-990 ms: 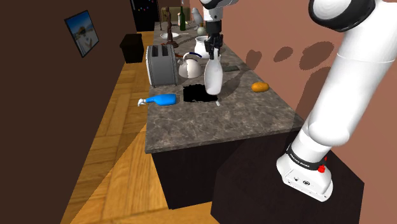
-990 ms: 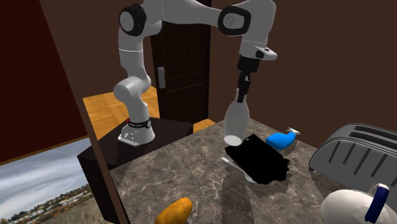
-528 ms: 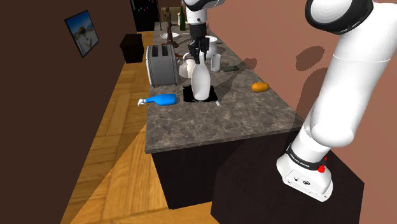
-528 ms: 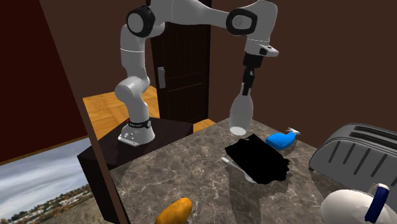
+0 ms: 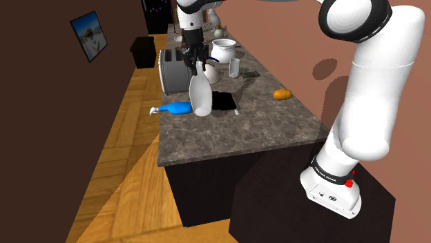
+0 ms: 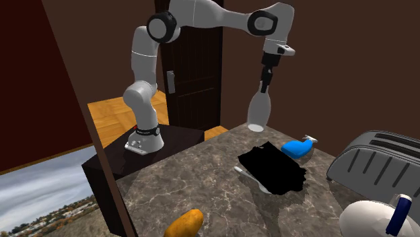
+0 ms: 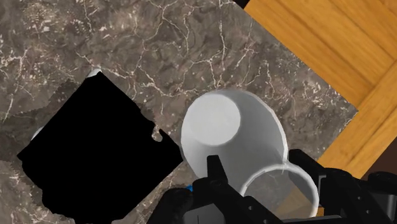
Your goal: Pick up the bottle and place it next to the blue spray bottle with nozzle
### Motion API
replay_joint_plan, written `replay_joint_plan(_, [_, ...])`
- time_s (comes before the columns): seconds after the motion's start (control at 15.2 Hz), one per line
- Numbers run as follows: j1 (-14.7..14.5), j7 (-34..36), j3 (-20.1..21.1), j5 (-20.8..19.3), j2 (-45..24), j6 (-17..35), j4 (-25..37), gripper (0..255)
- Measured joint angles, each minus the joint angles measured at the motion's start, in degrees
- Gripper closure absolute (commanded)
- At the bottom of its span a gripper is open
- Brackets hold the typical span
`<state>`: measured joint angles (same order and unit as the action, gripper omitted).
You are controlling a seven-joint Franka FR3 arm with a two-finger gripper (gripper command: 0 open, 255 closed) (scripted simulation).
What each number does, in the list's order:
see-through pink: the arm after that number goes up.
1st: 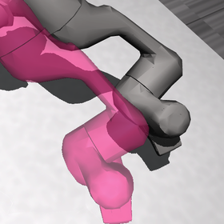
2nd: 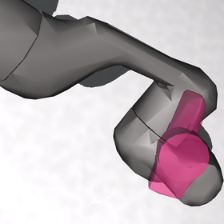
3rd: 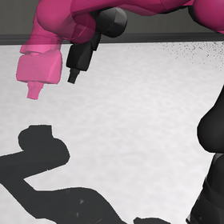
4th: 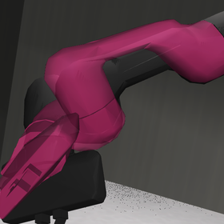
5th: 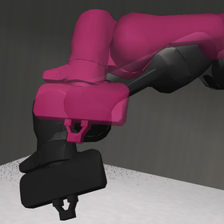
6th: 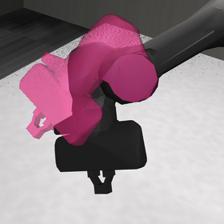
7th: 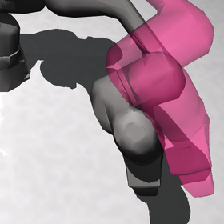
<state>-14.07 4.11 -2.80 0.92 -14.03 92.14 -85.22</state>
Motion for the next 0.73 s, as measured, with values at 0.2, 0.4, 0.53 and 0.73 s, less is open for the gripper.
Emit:
replay_joint_plan(0.2, [-2.01, 3.29, 1.26, 0.18, -3.6, -1.36, 5.0, 255])
replay_joint_plan(0.4, [-3.35, 5.36, 2.01, 0.24, -5.52, -1.8, 7.4, 255])
replay_joint_plan(0.53, [-3.51, 5.61, 2.08, 0.24, -5.62, -0.75, 6.44, 255])
replay_joint_plan(0.73, [-3.62, 5.76, 2.13, 0.25, -5.58, 1.53, 4.12, 255])
